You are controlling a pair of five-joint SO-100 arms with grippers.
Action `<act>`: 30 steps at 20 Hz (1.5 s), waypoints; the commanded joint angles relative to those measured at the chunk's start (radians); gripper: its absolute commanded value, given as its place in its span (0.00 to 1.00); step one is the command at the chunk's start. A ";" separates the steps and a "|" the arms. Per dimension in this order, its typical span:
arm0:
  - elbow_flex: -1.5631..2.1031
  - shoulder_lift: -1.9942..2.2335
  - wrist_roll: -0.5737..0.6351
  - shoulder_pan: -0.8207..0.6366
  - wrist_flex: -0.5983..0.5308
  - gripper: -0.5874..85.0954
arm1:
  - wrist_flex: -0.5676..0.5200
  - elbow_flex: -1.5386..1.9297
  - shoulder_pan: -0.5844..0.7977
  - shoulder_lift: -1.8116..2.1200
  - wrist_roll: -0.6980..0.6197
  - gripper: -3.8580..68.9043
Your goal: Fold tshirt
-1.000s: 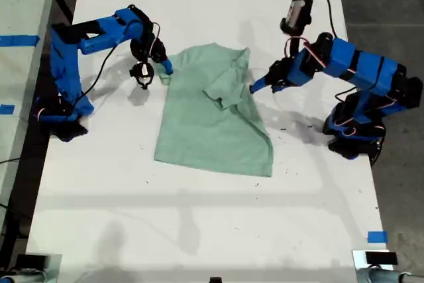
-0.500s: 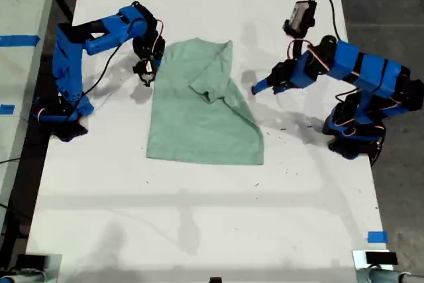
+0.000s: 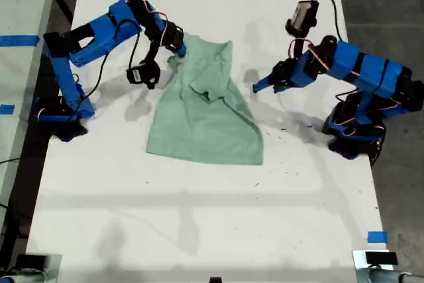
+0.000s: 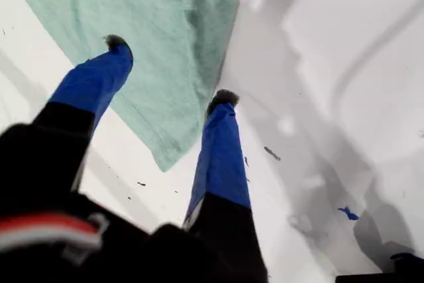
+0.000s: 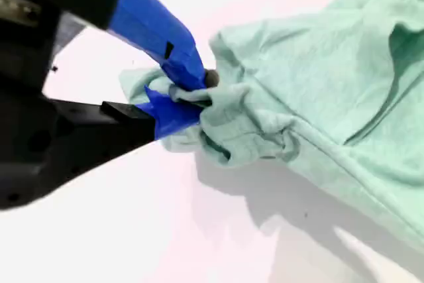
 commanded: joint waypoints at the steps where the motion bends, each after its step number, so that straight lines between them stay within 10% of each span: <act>1: -0.190 -0.132 0.020 0.069 -0.049 0.01 | -0.023 -0.006 0.008 0.049 -0.009 0.37; 4: -0.232 -0.304 0.020 0.084 -0.115 0.04 | -0.023 0.014 0.008 0.071 -0.006 0.37; 8: -0.244 -0.397 -0.003 0.083 -0.117 0.38 | -0.023 0.040 0.009 0.094 -0.002 0.37; 20: 0.025 0.097 -0.160 0.046 0.287 0.32 | 0.034 0.020 -0.067 0.110 0.002 0.40; 30: 0.819 0.503 -0.468 0.344 -0.084 0.30 | -0.086 0.175 -0.299 0.052 0.057 0.41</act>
